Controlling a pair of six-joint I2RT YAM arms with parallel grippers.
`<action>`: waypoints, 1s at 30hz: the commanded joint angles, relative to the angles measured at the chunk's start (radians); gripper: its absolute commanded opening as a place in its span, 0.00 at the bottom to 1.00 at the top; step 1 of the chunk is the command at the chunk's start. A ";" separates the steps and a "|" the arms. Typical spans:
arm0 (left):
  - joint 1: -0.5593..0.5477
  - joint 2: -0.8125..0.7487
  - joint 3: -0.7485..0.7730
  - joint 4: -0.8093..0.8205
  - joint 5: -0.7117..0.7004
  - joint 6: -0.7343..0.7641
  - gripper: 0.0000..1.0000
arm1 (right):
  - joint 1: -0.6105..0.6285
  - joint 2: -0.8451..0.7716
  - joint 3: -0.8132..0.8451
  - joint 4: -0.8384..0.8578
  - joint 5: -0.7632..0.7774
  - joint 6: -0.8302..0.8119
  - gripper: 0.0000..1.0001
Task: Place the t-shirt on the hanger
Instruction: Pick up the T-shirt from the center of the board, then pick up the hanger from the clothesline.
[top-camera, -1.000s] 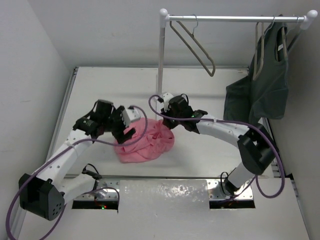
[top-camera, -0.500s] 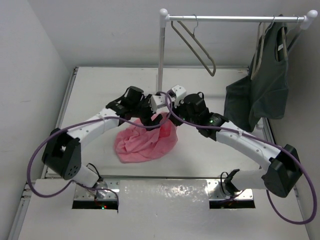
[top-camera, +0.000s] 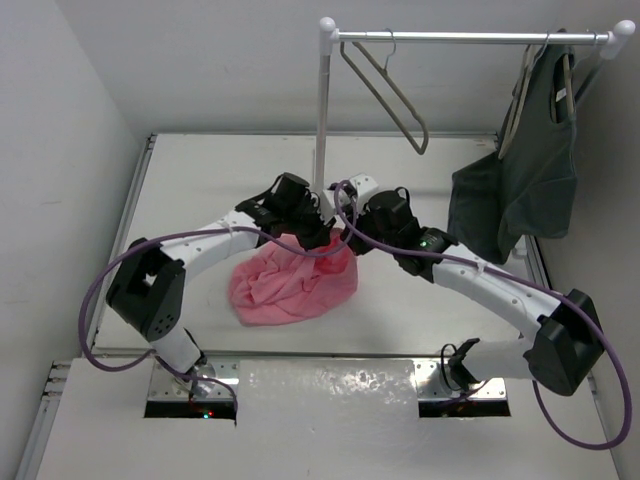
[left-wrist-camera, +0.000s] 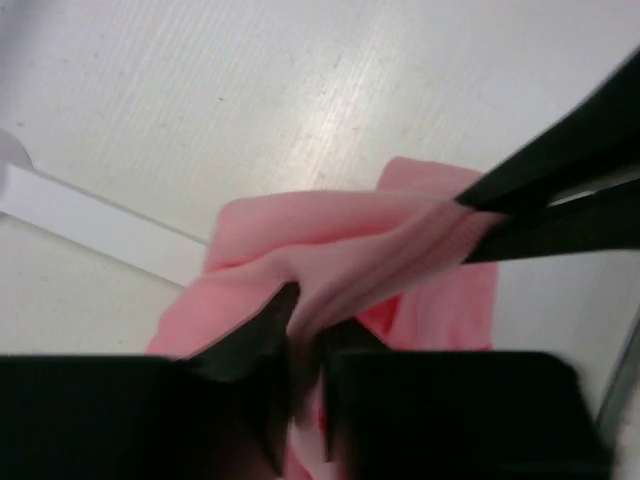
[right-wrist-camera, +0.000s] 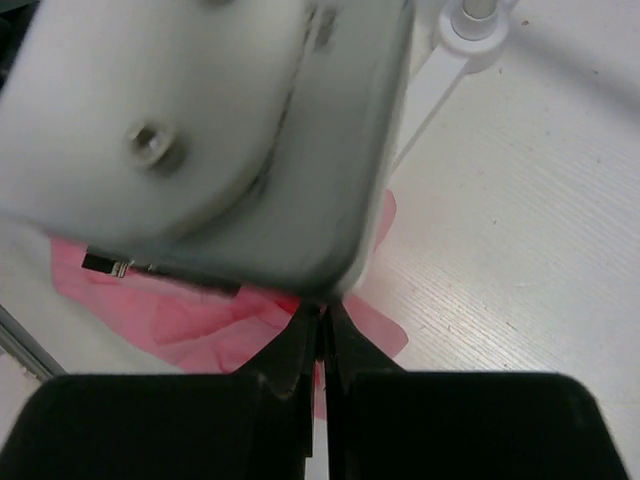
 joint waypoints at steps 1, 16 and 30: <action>-0.007 0.057 0.064 -0.008 -0.068 -0.026 0.03 | 0.003 -0.035 0.026 -0.009 -0.003 -0.004 0.00; 0.119 -0.099 -0.081 -0.108 -0.180 -0.051 0.00 | 0.001 -0.272 0.118 -0.466 -0.010 -0.199 0.88; 0.159 -0.038 -0.054 -0.057 -0.211 -0.037 0.00 | -0.022 0.124 1.101 -0.496 0.271 -0.453 0.85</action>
